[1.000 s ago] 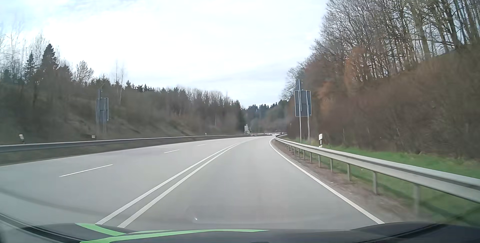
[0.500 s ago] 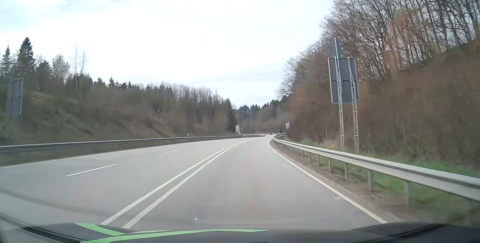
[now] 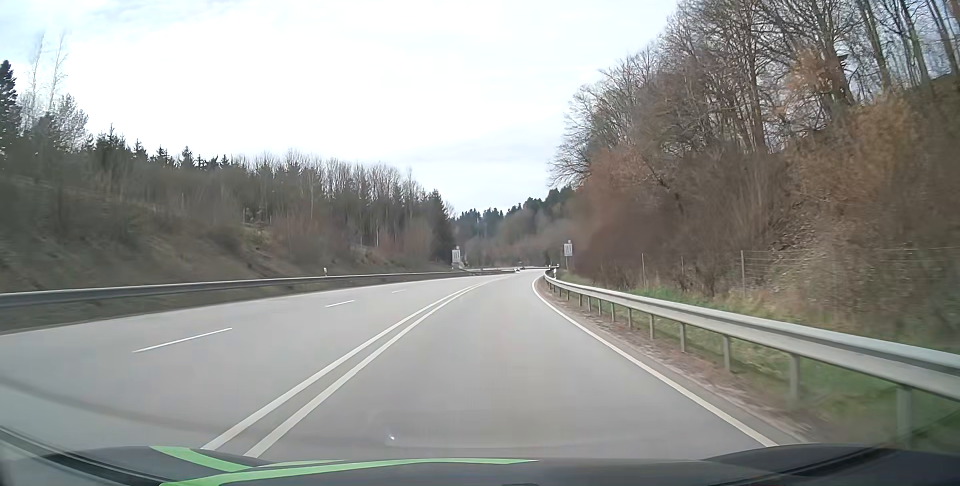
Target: Follow the waypoints while adhering to traffic rules and regulations
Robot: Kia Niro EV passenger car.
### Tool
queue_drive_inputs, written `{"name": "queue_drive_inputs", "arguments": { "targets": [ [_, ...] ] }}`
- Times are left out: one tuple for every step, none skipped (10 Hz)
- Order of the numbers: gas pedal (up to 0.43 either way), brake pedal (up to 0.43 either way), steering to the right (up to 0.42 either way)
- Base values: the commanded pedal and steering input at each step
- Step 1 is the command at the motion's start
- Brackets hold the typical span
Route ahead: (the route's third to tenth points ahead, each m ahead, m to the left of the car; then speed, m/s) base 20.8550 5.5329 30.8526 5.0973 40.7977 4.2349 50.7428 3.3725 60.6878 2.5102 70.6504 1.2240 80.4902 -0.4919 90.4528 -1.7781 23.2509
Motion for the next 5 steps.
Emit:
{"name": "queue_drive_inputs", "arguments": {
  "targets": [
    [0.189, 0.000, 0.015],
    [0.189, 0.000, 0.015],
    [0.189, 0.000, 0.015],
    [0.189, 0.000, 0.015],
    [0.189, 0.000, 0.014]
  ]
}}
